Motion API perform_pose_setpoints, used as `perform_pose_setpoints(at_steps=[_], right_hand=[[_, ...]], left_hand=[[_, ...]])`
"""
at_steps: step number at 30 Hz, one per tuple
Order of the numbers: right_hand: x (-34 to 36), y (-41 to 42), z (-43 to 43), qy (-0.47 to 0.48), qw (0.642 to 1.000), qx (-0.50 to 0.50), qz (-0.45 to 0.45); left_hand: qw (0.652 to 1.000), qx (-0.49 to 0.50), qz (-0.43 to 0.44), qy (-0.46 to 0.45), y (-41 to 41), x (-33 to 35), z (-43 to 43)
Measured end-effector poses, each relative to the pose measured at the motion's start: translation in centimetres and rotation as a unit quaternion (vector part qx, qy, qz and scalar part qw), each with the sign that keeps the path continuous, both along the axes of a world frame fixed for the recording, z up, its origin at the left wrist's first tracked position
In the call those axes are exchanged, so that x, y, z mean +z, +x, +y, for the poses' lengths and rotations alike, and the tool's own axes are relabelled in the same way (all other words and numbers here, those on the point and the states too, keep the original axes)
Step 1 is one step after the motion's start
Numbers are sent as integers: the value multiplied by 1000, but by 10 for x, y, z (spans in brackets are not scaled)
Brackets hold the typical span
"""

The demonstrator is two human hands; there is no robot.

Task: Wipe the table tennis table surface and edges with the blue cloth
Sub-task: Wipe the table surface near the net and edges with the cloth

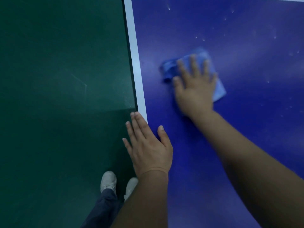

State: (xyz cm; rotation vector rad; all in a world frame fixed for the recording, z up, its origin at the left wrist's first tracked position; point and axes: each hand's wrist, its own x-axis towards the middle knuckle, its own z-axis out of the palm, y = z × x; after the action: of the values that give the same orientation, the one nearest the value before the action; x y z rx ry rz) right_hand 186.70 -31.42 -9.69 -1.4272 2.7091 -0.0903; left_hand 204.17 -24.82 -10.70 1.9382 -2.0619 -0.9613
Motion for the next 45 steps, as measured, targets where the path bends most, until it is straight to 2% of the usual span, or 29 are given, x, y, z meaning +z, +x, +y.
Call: perform_pose_setpoints(at_steps=[2,3,4,5,8,10,12,16,20,22,24,26,28,30,32,34,35,37,39,41,42,44,45], right_hand=[[-3,32,-3,-5,987,160,0],[-2,28,-4,1,980,200,-2],[0,11,-5,7,980,196,-4],[1,-11,-5,16,988,155,0],[10,-71,-1,33,998,-49,-19],[10,-61,-4,31,995,-94,-23],[6,-20,-13,22,999,-38,-5],[1,39,-69,13,988,153,10],[11,6,-121,54,985,166,-11],[16,6,-94,49,982,180,-7],[16,19,-42,33,969,243,2],[14,25,-6,13,951,310,-11],[11,11,-29,25,933,359,-18],[6,-9,-90,20,942,334,10],[8,-35,-155,31,974,225,7],[12,-53,-184,34,990,136,-12],[10,-51,-179,33,991,132,-12],[4,-33,-141,6,977,215,-3],[2,-23,-100,-9,945,327,-20],[3,-50,-115,6,929,371,-3],[4,-68,-140,3,945,327,5],[11,-94,-195,20,984,176,-8],[13,-96,-211,39,991,129,-26]], left_hand=[[1000,-1,2,3,0,0,-1],[1000,-1,3,3,0,-1,-1],[1000,-2,6,3,0,-1,-1],[1000,-4,9,2,0,-1,-1],[1000,-10,14,1,1,-1,1],[1000,-11,10,2,2,0,1],[1000,-9,5,5,1,0,1],[1000,-6,5,8,0,0,0],[999,-24,16,40,3,7,-1],[996,-43,40,60,10,14,-4],[995,-43,61,67,20,17,-18],[996,1,68,57,21,16,-51],[995,61,68,43,5,15,-95],[995,69,73,29,-23,15,-136],[996,55,63,26,-49,12,-160],[997,49,36,37,-65,9,-166],[998,48,22,39,-68,7,-165],[998,54,14,25,-71,5,-161],[998,63,18,18,-71,5,-160],[998,56,12,12,-70,7,-159],[999,48,7,8,-71,8,-159],[999,40,-6,3,-71,9,-158],[999,39,-12,1,-71,9,-158]])
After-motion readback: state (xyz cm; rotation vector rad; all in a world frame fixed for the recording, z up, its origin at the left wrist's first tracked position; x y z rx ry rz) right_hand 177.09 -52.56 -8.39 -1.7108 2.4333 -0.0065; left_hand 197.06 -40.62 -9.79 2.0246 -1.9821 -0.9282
